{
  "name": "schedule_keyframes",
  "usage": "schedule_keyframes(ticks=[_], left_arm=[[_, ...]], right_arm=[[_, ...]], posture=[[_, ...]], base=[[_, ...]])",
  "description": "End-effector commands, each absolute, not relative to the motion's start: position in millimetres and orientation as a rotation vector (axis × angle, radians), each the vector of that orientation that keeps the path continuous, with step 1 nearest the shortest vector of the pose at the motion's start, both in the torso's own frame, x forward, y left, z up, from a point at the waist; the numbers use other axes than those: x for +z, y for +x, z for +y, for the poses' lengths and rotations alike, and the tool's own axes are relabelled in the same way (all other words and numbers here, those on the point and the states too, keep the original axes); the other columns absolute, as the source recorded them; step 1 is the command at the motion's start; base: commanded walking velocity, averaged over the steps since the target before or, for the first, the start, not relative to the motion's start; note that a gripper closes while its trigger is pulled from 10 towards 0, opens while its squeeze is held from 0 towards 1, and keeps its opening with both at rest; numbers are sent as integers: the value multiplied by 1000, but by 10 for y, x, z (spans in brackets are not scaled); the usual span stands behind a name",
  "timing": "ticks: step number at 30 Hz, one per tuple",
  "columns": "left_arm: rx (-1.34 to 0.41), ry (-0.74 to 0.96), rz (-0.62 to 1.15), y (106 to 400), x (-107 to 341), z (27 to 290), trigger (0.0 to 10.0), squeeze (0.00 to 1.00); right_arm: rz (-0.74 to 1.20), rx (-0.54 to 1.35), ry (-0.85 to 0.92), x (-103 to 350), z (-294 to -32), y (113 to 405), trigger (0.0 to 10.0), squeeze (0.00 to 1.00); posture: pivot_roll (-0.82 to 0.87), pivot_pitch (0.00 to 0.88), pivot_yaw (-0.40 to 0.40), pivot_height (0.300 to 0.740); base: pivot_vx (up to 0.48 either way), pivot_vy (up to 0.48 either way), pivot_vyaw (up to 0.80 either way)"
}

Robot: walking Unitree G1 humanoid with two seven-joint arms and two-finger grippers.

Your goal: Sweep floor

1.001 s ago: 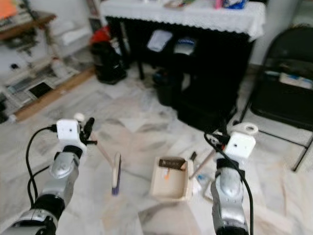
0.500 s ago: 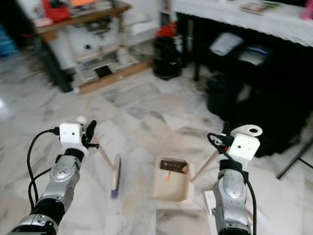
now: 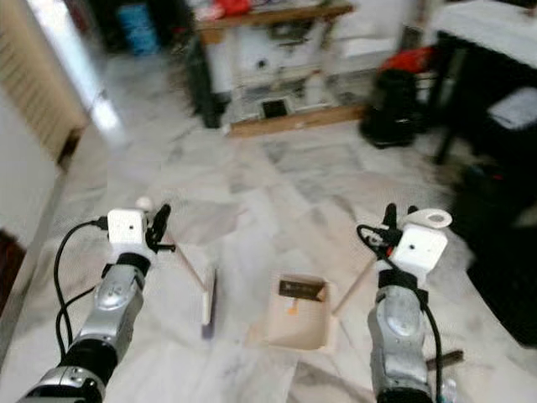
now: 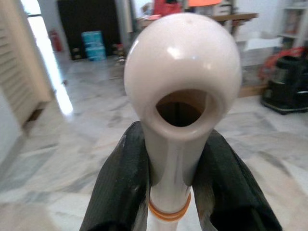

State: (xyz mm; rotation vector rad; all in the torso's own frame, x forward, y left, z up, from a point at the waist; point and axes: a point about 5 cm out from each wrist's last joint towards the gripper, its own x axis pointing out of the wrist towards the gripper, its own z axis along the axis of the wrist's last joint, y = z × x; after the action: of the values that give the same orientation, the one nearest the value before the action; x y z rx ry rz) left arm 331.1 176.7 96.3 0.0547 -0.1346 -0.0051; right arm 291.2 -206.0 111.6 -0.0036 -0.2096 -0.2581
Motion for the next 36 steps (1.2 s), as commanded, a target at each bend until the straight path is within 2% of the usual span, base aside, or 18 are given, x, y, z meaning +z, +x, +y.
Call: schedule_keyframes(ticks=[1, 36], left_arm=[[-11, 67, -209, 3367, 1139, 1750, 10000, 0], [-16, 78, -203, 3351, 1136, 1761, 10000, 0]], right_arm=[[-272, -264, 16, 1256, -2074, 2930, 10000, 0], [-254, -243, 35, 1206, -2000, 2930, 10000, 0]], posture=[[-104, 0, 55, 740], [-87, 0, 64, 740]], base=[[0, 0, 800], [0, 0, 800]])
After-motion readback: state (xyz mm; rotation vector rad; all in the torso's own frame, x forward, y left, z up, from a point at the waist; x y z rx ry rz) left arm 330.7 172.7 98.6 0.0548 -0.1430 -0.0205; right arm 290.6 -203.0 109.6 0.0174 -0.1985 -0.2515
